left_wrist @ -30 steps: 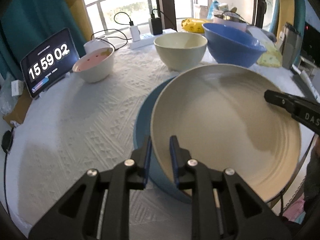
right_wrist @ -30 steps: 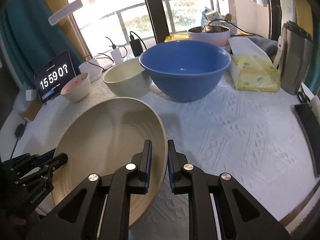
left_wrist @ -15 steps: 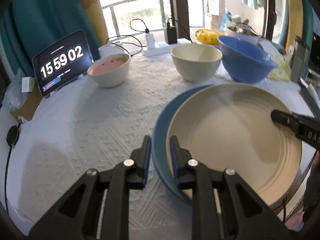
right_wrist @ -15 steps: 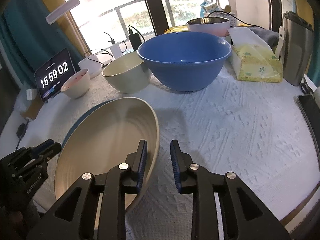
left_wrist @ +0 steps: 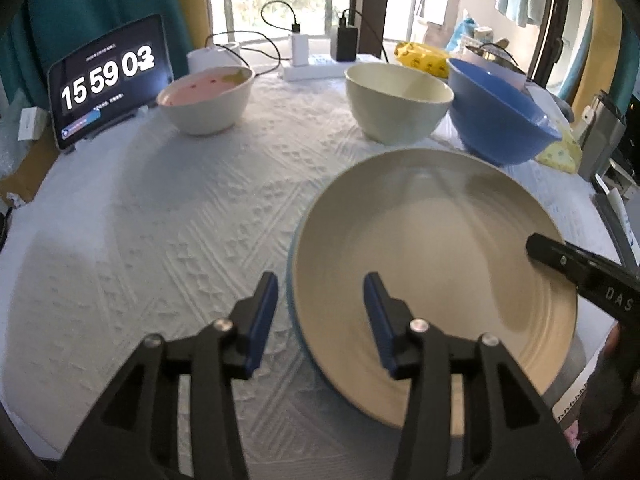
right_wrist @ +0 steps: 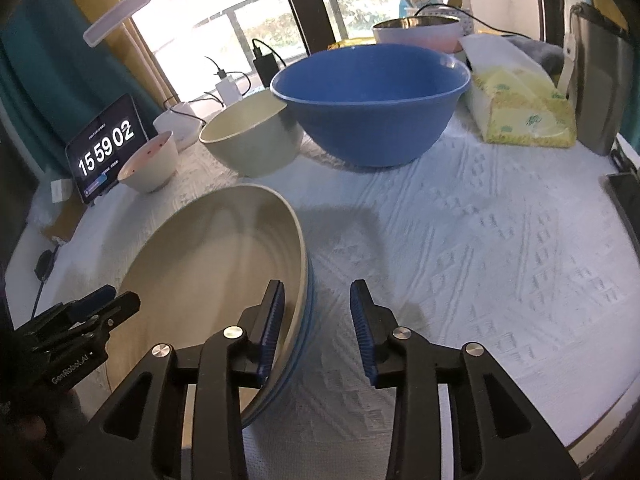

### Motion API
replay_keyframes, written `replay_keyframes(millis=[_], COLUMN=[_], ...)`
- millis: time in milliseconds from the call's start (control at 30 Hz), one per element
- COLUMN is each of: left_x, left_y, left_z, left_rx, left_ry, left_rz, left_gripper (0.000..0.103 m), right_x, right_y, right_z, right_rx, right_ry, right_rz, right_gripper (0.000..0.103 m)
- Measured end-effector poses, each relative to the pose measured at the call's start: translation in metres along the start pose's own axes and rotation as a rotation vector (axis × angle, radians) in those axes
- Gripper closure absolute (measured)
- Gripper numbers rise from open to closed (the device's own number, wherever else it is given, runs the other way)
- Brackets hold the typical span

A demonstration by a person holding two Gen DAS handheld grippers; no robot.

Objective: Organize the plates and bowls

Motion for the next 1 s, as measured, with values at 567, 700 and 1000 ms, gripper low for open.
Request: replay_keyframes(millis=[567,700,1000], left_x=[-0.009,-0.013,-0.014], left_y=[0.003,0.004,0.001], left_z=[0.015,0.018,0.025], left_rx=[0.048,0.082,0.184], left_ry=[-0.003,-0.010,-0.001], left_rz=[-0.013,-0.031,-0.054], left_gripper=[0.057,0.055,0.041], right_x=[-0.002,-0.003,-0.003], right_y=[0.015,0.014,0.020], right_z=[0.015,0.017,0.026], right_rx=[-0.069,-0.083,-0.138], right_ry=[0.004,0.007,0.033], right_rz=[-0.020,-0.008,0.017], right_gripper=[0.066,0.065,0.051])
Point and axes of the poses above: each gripper's, at about its wrist camera, not at the fingertips, and z roughly the way its jaws point, y to its left, x to its underside, the point moved 9 cm from there along z, roughly the way its jaws point, and after that the axes turned 14 degrees about y, right-handed, at the moved point
